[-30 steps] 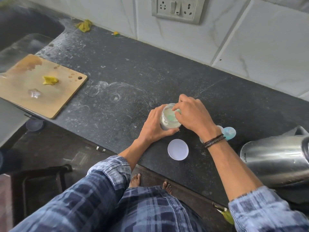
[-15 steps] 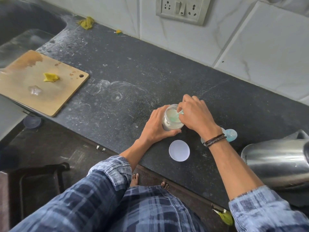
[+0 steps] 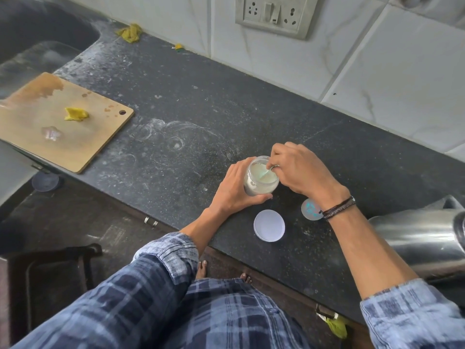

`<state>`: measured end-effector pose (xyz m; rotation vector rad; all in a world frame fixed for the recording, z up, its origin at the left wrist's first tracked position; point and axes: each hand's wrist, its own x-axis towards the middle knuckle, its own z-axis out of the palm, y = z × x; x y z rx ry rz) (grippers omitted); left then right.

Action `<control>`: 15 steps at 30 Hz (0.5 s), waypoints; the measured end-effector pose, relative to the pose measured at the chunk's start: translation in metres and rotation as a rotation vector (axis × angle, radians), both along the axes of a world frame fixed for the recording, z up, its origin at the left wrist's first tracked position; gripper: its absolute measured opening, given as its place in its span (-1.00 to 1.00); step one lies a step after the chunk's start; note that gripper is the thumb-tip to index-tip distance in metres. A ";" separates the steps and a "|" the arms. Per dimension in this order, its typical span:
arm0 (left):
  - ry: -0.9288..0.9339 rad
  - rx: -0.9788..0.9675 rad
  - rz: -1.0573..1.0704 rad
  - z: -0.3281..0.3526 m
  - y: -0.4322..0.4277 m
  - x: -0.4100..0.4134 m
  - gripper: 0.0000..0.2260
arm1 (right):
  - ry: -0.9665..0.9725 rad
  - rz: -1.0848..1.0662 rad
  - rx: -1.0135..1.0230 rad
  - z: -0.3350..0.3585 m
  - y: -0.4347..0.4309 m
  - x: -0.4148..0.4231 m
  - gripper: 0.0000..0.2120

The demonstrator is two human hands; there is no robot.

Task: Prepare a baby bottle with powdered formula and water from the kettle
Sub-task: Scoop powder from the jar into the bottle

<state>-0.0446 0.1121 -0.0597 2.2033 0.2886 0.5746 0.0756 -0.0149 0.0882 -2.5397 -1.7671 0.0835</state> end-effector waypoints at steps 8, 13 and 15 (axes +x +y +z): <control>0.005 -0.019 -0.014 0.002 0.001 0.000 -0.18 | -0.084 0.079 -0.173 0.007 0.005 -0.002 -0.79; 0.014 -0.024 -0.009 0.002 0.000 -0.001 -0.16 | -0.057 0.070 -0.240 0.009 0.010 -0.002 -0.79; 0.015 -0.026 -0.006 0.002 0.000 0.000 -0.15 | 0.001 0.054 -0.248 0.008 0.011 -0.002 -0.81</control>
